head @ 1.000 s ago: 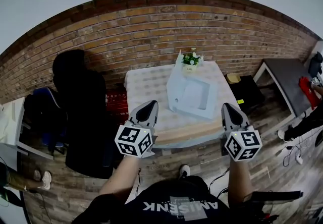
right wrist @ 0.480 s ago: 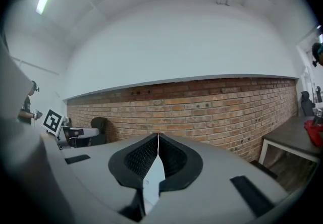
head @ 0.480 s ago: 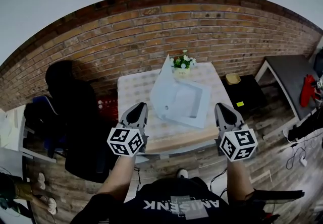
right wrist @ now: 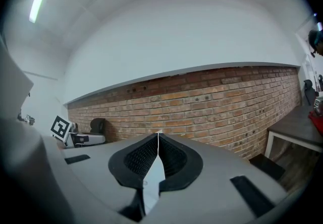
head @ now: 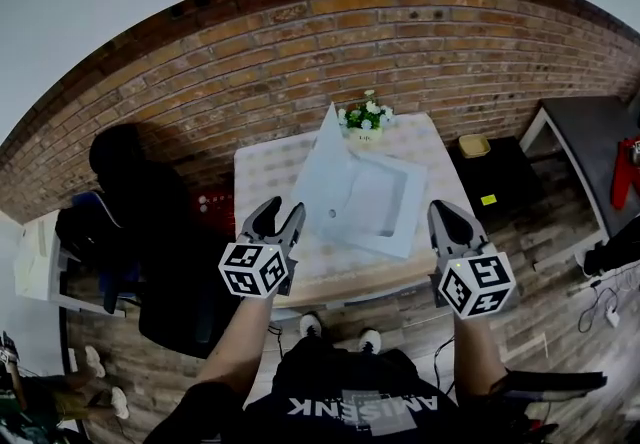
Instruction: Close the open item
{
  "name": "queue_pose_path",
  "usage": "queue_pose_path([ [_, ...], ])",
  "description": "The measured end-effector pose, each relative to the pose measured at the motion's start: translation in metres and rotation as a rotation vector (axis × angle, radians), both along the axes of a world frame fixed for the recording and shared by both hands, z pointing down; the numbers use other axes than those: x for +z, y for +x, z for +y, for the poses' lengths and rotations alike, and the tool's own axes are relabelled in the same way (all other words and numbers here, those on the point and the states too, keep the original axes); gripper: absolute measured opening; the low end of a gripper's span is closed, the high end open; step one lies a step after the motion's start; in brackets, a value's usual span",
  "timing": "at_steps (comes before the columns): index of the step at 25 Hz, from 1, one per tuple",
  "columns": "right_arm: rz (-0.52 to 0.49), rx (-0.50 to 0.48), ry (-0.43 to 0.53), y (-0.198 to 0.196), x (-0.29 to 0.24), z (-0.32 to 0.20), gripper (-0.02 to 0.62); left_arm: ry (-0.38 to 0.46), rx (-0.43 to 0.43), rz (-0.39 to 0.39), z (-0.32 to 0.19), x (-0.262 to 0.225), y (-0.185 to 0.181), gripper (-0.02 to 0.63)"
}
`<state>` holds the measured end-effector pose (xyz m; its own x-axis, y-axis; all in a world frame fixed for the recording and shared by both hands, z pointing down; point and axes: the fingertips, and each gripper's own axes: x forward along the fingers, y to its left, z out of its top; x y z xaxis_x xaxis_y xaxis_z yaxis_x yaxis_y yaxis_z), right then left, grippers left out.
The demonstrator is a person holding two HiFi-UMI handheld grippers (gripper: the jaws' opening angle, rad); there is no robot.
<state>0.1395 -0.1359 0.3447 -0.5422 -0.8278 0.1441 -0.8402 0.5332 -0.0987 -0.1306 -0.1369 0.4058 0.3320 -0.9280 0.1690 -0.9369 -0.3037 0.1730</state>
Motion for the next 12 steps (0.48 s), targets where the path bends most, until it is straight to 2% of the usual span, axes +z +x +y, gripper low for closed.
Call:
queue_pose_path([
  [5,0.008,0.03,-0.019,-0.015,0.004,-0.018,0.041,-0.034,0.029,-0.005,-0.029,0.017,-0.012,0.218],
  [12,0.033,0.096,-0.034,-0.035,0.004,-0.03,0.041,-0.088,0.169,-0.094,-0.059,0.06,-0.014,0.219],
])
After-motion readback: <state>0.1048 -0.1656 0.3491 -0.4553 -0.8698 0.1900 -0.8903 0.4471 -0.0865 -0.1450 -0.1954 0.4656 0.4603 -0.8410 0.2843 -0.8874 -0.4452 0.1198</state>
